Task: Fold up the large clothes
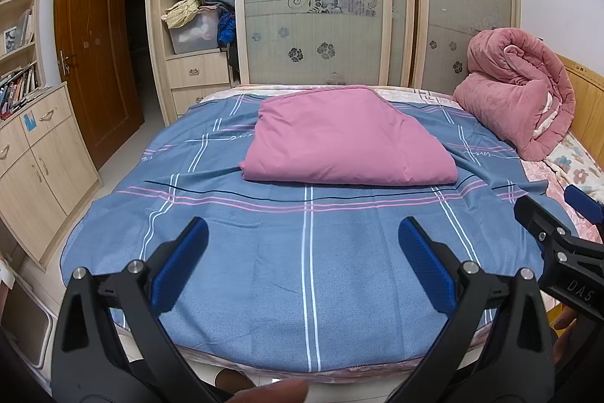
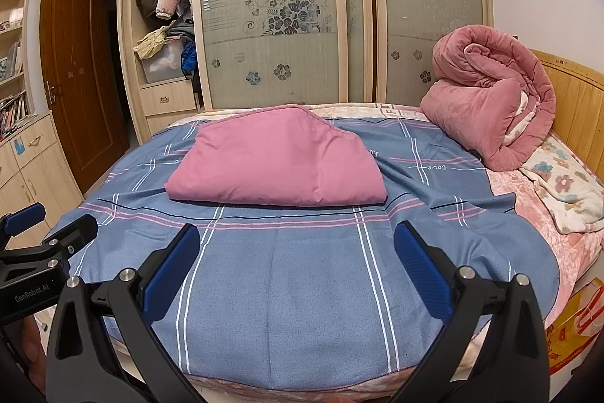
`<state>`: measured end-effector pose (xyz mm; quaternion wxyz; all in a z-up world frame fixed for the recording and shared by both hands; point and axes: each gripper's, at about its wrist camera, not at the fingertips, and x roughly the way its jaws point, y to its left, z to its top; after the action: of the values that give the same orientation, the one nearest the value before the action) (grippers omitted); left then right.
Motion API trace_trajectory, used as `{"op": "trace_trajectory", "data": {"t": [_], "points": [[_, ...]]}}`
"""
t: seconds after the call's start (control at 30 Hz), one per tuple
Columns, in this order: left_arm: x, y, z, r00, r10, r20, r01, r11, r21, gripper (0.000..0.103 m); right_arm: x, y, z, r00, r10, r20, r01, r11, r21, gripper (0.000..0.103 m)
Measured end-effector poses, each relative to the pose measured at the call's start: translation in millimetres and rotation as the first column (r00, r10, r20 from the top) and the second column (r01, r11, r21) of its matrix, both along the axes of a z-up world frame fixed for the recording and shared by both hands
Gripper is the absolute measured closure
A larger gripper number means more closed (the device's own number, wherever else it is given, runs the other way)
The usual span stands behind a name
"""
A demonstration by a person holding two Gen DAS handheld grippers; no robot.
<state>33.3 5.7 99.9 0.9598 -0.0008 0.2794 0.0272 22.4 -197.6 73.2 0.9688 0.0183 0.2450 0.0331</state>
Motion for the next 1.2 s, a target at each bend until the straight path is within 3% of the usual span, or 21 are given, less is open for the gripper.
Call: {"op": "trace_trajectory", "data": {"t": [1.2], "points": [[6.5,-3.7,-2.7,1.0,-0.015,-0.004,0.015,0.999,-0.031,0.002,0.4,-2.4,-5.8,1.0,0.002,-0.01,-0.002,1.0,-0.001,0.001]]}}
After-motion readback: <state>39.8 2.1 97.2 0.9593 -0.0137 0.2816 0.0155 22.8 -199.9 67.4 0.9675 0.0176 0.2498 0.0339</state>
